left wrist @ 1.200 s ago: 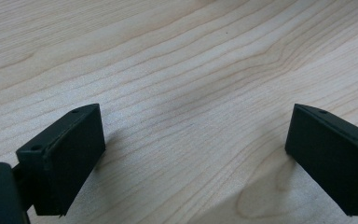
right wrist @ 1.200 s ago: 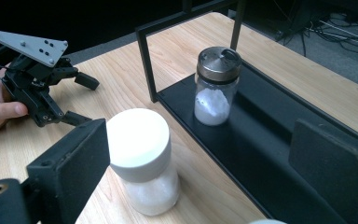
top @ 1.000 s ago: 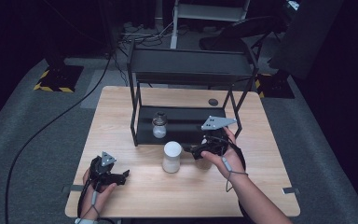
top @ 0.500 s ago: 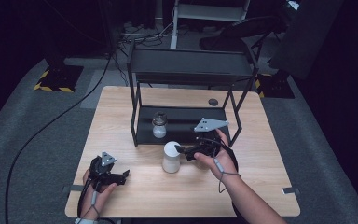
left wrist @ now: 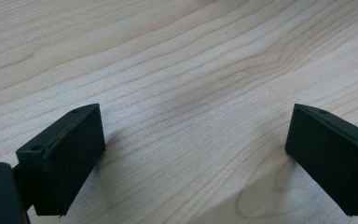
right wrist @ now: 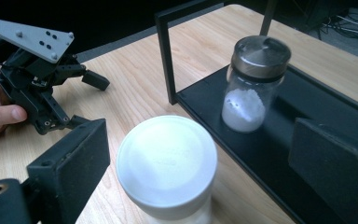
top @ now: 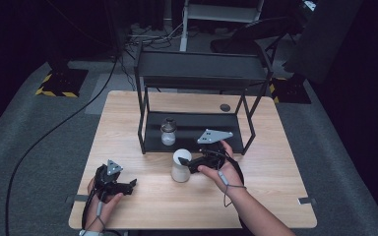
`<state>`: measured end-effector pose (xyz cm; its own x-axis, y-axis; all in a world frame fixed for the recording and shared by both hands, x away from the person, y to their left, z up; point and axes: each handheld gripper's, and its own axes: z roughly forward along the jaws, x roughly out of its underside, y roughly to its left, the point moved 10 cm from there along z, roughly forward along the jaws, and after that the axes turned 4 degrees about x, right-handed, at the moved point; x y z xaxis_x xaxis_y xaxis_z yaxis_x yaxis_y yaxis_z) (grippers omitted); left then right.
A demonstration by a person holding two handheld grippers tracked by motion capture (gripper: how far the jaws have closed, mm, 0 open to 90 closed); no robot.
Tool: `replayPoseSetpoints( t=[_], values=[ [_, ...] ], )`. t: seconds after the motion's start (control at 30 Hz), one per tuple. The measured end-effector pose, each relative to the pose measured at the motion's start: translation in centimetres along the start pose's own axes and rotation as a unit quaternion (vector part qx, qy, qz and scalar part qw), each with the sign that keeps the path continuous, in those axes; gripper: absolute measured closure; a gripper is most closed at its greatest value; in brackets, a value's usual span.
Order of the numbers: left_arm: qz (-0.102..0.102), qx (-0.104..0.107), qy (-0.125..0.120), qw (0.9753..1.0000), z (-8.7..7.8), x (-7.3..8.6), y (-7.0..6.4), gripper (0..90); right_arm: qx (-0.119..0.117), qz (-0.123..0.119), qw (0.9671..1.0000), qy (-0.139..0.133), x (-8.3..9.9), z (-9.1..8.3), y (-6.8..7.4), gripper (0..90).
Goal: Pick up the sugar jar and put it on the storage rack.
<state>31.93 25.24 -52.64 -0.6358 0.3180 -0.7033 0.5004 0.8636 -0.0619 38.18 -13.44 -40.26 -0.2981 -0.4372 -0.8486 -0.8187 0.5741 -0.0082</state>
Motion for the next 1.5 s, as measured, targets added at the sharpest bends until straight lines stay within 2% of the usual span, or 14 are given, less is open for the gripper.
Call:
replayPoseSetpoints(
  t=[0.8,1.03,1.2,1.5],
  values=[
    [0.000,0.000,0.000,1.0000,0.0,0.0,0.0,4.1,-0.015,0.001,0.9997,0.022,1.4,2.5,1.2,8.4],
    [0.000,0.000,-0.001,1.0000,0.0,0.0,0.0,4.1,-0.013,-0.013,0.9989,0.044,1.6,3.4,1.2,18.2],
    [0.000,0.000,0.000,1.0000,0.0,0.0,0.0,4.1,-0.013,-0.038,0.9978,0.053,1.4,3.7,1.5,32.8],
    [0.000,0.000,0.000,1.0000,0.0,0.0,0.0,4.1,-0.012,-0.047,0.9968,0.064,0.8,3.6,1.7,33.4]
  ],
)
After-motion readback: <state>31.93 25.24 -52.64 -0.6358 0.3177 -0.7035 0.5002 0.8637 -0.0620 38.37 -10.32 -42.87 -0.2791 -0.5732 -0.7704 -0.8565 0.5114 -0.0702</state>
